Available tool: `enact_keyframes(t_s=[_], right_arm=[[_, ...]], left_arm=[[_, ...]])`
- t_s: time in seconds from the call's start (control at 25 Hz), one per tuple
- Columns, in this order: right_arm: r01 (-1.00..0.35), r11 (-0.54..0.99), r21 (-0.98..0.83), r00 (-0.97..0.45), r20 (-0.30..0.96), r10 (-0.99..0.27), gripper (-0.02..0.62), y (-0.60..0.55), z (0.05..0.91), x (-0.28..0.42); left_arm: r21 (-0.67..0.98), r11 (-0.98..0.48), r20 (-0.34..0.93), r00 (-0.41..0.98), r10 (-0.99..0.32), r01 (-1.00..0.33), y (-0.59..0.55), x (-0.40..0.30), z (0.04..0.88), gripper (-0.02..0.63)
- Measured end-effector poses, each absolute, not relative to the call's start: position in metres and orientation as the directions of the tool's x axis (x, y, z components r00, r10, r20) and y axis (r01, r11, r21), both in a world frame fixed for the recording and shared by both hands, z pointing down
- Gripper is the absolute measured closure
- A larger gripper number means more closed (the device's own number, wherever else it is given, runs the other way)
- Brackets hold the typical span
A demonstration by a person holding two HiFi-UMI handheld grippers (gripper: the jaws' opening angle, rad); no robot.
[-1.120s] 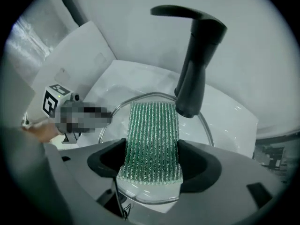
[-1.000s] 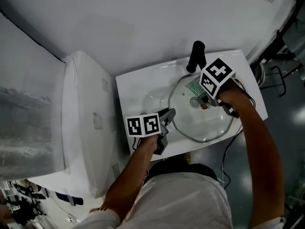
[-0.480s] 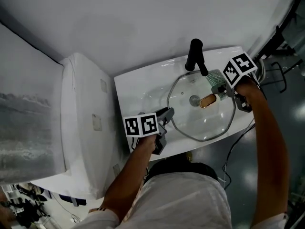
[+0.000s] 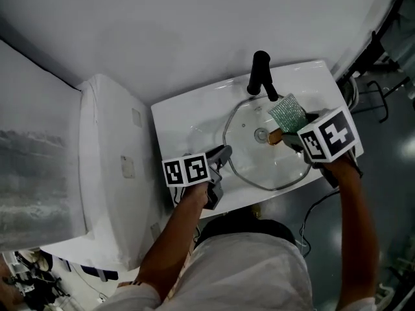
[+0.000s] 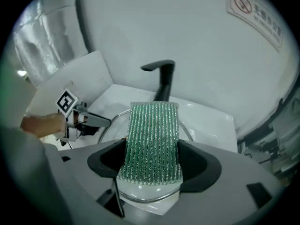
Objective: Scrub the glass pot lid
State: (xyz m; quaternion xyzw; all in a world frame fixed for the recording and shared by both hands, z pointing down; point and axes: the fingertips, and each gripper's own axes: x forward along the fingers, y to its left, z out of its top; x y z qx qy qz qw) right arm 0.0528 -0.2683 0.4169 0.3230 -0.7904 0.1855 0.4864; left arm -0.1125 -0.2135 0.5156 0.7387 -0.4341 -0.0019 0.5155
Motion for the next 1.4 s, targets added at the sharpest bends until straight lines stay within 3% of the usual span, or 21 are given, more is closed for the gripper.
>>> enact_keyframes(t_s=[0.44,0.8,1.08,1.4], right_arm=[[-0.43,0.863,0.265,-0.218,0.897,-0.384,0.256,-0.208,0.445,-0.045],[-0.374,0.863,0.34,-0.132,0.902,-0.412,0.256,-0.204,0.473,-0.05],[-0.487,0.839,0.244,-0.21,0.899,-0.383,0.256,-0.212,0.462,-0.036],[-0.691,0.718,0.084,-0.267,0.893,-0.361,0.256,-0.239,0.452,0.03]], left_arm=[[0.766,-0.077,0.436,0.605,-0.666,-0.638,-0.213,-0.114,0.515,0.515],[0.761,-0.073,0.441,0.597,-0.671,-0.645,-0.212,-0.114,0.515,0.52],[0.756,-0.075,0.445,0.596,-0.669,-0.65,-0.213,-0.115,0.515,0.52],[0.752,-0.076,0.451,0.595,-0.665,-0.655,-0.213,-0.115,0.515,0.52]])
